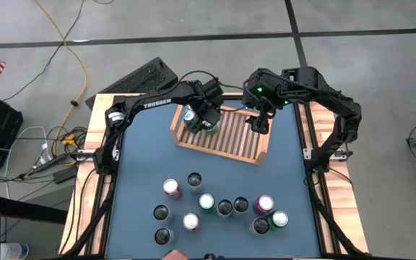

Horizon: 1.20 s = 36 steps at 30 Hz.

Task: Place canned beverage on shelf
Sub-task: Put the green soda can on the shelf

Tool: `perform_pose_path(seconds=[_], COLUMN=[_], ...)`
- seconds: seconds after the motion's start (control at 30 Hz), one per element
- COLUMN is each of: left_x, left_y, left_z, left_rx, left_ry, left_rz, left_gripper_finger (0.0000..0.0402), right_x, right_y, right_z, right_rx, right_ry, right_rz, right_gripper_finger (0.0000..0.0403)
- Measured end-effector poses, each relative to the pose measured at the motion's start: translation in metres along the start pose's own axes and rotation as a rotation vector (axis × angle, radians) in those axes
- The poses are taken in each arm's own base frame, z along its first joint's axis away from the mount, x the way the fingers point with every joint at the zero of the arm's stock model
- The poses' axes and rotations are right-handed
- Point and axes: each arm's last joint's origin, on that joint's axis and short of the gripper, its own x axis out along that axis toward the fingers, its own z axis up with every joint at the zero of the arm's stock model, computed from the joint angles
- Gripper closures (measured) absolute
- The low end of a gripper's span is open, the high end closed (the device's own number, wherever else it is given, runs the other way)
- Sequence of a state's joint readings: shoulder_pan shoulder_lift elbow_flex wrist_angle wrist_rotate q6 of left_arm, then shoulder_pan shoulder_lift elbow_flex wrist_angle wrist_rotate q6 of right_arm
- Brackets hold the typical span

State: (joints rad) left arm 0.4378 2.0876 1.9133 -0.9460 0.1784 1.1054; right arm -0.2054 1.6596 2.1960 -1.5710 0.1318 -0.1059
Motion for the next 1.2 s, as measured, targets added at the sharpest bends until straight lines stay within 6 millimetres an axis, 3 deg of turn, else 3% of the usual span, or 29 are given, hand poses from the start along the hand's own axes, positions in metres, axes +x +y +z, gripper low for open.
perform_pose_path(seconds=[0.53, 0.9, 1.2], left_x=[0.0072, 0.0073, 0.0087], left_y=[-0.0048, -0.0039, -0.0039], left_z=[-0.0094, -0.0102, -0.003], left_rx=[0.202, 0.131, 0.065], left_ry=[0.088, 0.106, 0.155], left_rz=[-0.038, -0.022, 0.044], left_gripper_finger=[0.0113, 0.0111, 0.0074], right_x=[0.0, 0.0, -0.0001], right_y=[0.0, 0.0, 0.0001], right_z=[0.0, 0.0, 0.0], right_rx=[0.027, 0.022, 0.01], right_ry=[0.0, 0.0, -0.001], right_rz=[0.0, 0.001, 0.002], right_gripper_finger=[0.0058, 0.0058, 0.0058])
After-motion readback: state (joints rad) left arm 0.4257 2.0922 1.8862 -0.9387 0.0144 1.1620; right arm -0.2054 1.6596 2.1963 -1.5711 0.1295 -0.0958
